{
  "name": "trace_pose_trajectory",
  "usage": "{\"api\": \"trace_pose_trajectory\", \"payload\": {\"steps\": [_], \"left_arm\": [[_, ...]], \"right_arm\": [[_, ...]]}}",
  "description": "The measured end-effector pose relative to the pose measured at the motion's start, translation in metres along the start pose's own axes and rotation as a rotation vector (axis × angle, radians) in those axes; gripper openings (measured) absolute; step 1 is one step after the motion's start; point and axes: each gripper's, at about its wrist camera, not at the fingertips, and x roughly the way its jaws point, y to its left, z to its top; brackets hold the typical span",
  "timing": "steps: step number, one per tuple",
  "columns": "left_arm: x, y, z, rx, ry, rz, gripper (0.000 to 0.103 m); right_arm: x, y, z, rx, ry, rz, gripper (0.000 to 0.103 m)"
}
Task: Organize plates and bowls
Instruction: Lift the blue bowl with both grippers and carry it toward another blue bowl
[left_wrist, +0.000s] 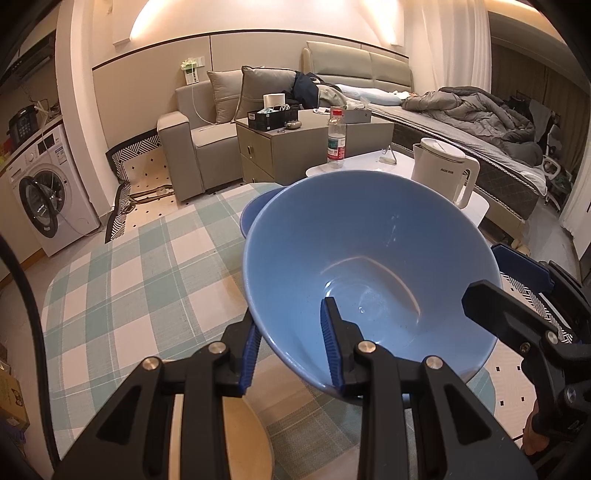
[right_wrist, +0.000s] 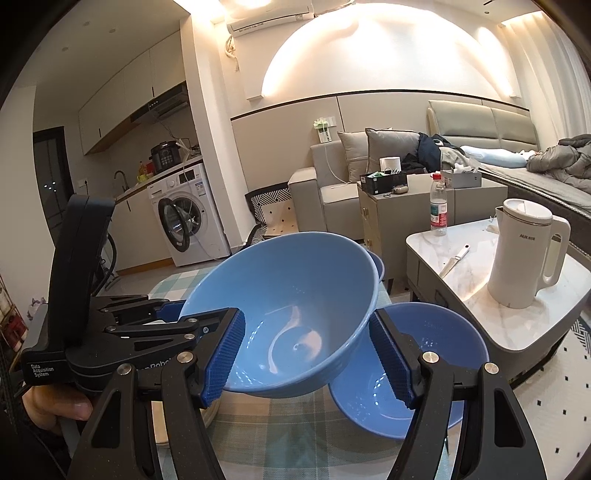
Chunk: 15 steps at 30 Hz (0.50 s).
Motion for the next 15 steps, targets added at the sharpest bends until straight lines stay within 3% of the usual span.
{"api": "trace_pose_trajectory", "payload": {"steps": [15], "left_arm": [[0.013,-0.021,0.013,0.031,0.008,-0.038,0.030]], "right_arm": [[-0.004,-0.024,0.004,0.033,0.003,-0.036,0.072]]}}
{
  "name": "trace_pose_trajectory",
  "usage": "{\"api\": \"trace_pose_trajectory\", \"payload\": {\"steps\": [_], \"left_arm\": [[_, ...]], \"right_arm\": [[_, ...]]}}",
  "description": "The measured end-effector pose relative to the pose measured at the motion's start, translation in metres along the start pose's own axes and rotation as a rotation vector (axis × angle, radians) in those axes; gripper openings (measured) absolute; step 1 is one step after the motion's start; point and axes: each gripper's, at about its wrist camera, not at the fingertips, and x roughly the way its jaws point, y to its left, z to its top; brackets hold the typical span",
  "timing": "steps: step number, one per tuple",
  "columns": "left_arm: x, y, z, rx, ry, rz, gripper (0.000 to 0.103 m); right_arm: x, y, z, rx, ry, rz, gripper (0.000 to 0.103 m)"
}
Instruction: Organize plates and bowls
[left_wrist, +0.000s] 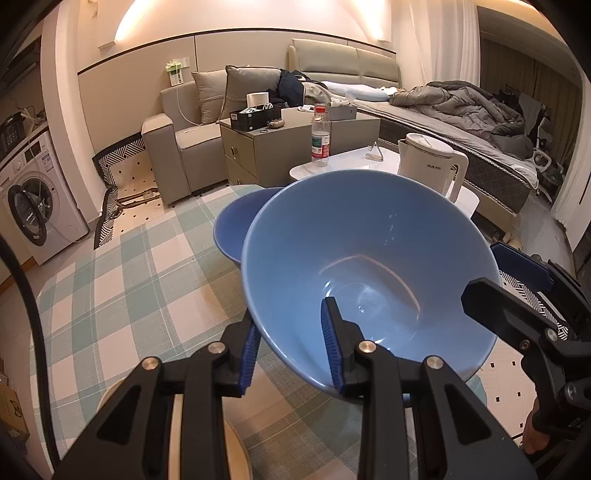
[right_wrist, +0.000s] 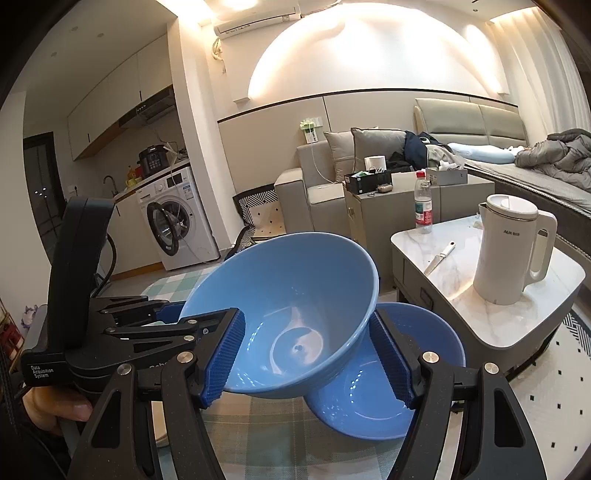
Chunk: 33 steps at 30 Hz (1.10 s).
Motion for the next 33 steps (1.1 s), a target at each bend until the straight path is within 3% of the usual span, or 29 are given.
{"api": "trace_pose_trajectory", "payload": {"steps": [33], "left_arm": [[0.026,-0.034,0.014,0.038,0.020,-0.066,0.032]], "right_arm": [[-0.007,-0.035,-0.001,0.068,0.017,-0.062,0.072]]}}
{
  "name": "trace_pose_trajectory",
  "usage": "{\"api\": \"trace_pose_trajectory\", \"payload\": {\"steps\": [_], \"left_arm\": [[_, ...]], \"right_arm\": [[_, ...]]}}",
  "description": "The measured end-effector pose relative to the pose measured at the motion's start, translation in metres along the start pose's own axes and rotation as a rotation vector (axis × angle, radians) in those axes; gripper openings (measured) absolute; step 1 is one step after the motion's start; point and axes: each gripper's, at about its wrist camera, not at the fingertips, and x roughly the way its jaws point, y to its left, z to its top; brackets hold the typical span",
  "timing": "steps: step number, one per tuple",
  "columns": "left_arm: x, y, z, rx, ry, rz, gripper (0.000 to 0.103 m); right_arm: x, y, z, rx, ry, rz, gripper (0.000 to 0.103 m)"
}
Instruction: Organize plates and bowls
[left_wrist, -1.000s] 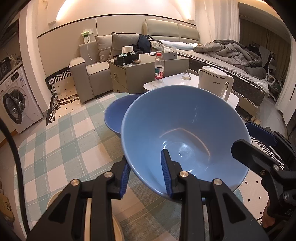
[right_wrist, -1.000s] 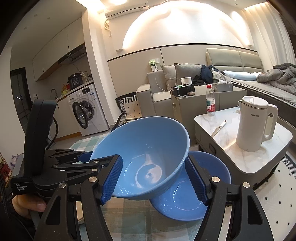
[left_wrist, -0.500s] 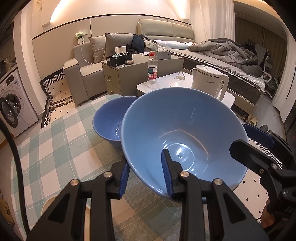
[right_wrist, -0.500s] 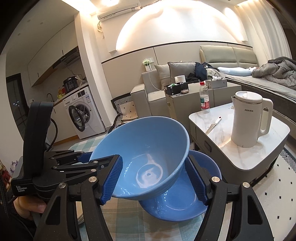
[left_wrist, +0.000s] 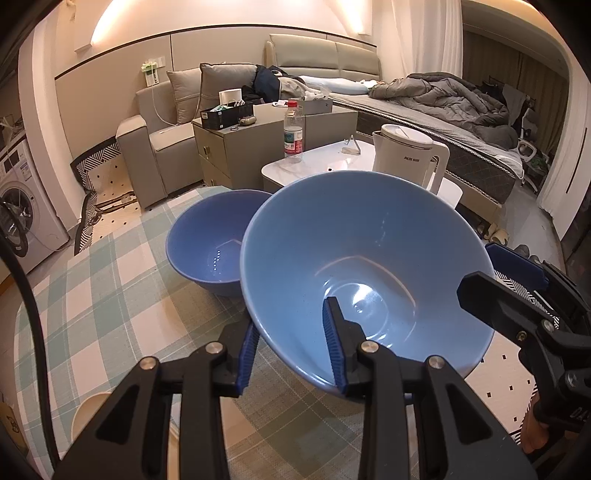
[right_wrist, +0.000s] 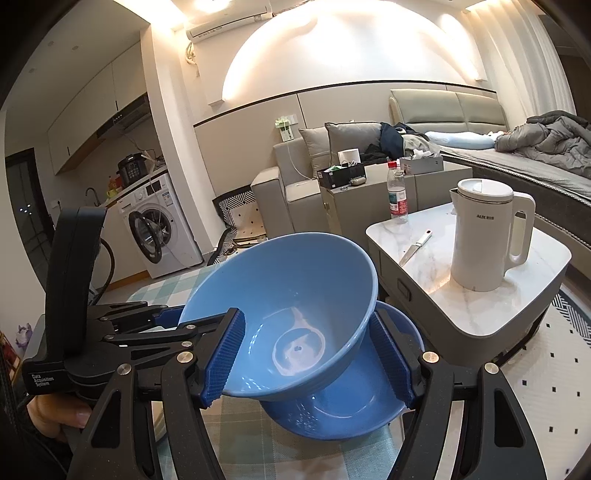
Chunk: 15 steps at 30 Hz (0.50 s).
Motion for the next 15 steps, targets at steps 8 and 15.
{"api": "trace_pose_trajectory", "payload": {"steps": [8,15], "left_arm": [[0.011,-0.006,0.000,0.012,0.010,-0.005,0.035],[0.018,-0.014,-0.001,0.028,0.026,-0.022,0.035]], "right_arm": [[0.015,-0.011,-0.004,0.013,0.047,-0.033,0.072],[0.021,-0.024,-0.007,0.029,0.065,-0.061,0.072]]}}
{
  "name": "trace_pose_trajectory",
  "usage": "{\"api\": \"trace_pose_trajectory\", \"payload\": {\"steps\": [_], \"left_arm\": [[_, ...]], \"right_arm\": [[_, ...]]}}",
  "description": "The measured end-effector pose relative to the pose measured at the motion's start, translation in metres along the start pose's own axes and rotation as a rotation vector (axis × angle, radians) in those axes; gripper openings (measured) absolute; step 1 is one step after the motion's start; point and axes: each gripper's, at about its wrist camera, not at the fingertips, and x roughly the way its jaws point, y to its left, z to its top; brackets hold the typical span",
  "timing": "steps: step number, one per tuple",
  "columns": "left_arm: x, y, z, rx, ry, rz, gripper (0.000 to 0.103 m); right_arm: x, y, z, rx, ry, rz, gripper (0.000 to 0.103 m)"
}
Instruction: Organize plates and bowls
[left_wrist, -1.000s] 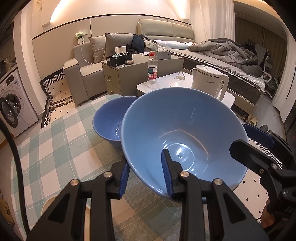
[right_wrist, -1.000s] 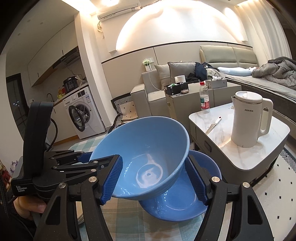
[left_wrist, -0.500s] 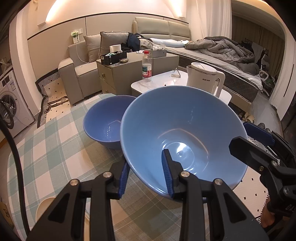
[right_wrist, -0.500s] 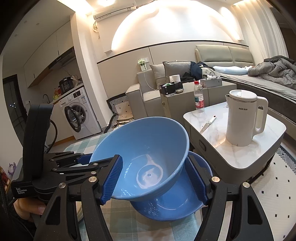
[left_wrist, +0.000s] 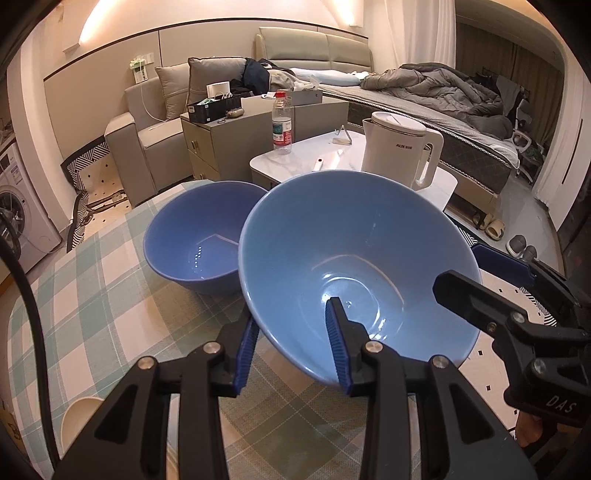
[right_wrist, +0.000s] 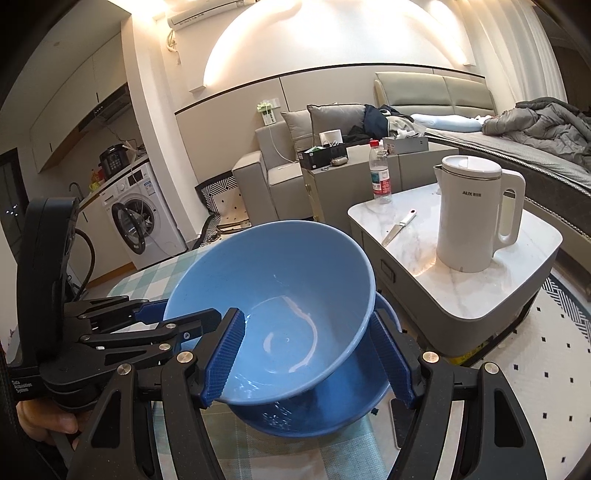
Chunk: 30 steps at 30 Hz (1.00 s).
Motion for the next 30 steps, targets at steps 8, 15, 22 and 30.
{"api": "trace_pose_trajectory", "payload": {"steps": [8,15,22,30], "left_arm": [[0.008,-0.010,-0.002,0.024,0.019,-0.007,0.035],[0.014,-0.017,-0.006,0.039,0.037,0.001,0.036],[0.020,-0.018,-0.010,0.051,0.053,0.005,0.036],[0.027,-0.019,-0.016,0.055,0.081,-0.009,0.036]], "right_arm": [[0.007,-0.009,0.000,0.011,0.020,-0.024,0.072],[0.011,-0.007,-0.003,0.002,0.043,-0.057,0.072],[0.021,-0.006,-0.006,-0.016,0.077,-0.088,0.073],[0.025,-0.004,-0.006,-0.035,0.079,-0.104,0.080]]}}
